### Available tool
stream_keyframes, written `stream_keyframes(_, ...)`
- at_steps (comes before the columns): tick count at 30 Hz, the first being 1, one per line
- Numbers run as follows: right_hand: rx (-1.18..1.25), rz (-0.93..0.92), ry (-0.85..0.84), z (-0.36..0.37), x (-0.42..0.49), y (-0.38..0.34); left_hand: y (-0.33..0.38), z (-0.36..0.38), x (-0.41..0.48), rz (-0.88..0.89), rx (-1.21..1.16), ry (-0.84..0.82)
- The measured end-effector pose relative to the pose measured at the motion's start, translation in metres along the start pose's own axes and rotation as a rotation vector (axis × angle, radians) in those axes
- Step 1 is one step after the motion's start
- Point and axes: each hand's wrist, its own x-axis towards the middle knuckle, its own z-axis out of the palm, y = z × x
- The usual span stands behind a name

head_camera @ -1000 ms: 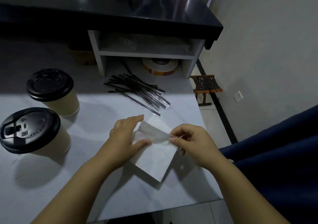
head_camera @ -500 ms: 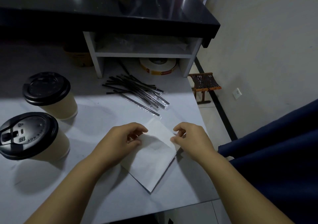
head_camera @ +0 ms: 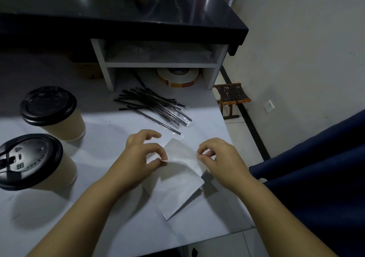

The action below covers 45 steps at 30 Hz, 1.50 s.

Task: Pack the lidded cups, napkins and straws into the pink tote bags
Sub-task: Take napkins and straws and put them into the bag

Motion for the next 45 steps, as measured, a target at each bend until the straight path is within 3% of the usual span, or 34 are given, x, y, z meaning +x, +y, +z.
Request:
stream_keyframes(9, 0.375, -0.014, -0.059, -0.007, -0.005, -0.013, -0.003, -0.001, 0.007, -0.050, -0.194, -0.056)
stream_keyframes(12, 0.418, -0.013, -0.036, -0.008, 0.002, -0.019, -0.004, -0.003, 0.010, -0.113, -0.202, 0.016)
stream_keyframes(15, 0.430, 0.086, -0.035, -0.008, 0.012, -0.023, -0.005, -0.010, 0.013, -0.156, -0.262, 0.084)
stream_keyframes(18, 0.418, 0.199, -0.173, -0.007, 0.019, -0.027, -0.006, -0.015, 0.016, -0.171, -0.244, 0.085)
stream_keyframes(22, 0.318, 0.194, -0.292, 0.000, 0.021, -0.031, -0.011, -0.014, 0.018, -0.167, -0.205, 0.137)
stream_keyframes(27, 0.117, 0.220, -0.223, 0.007, 0.026, -0.032, -0.014, -0.009, 0.020, -0.184, -0.190, 0.137)
stream_keyframes(34, 0.198, 0.025, -0.055, -0.001, 0.031, -0.037, -0.019, -0.017, 0.020, -0.200, -0.149, 0.164)
stream_keyframes(38, 0.390, -0.035, -0.116, -0.003, 0.038, -0.044, -0.018, -0.027, 0.023, -0.245, -0.281, 0.025)
stream_keyframes(41, 0.379, -0.044, -0.154, -0.004, 0.051, -0.046, -0.020, -0.034, 0.026, -0.242, -0.391, 0.035)
stream_keyframes(45, 0.403, 0.012, -0.169, -0.002, 0.073, -0.048, -0.024, -0.044, 0.029, -0.251, -0.118, 0.133)
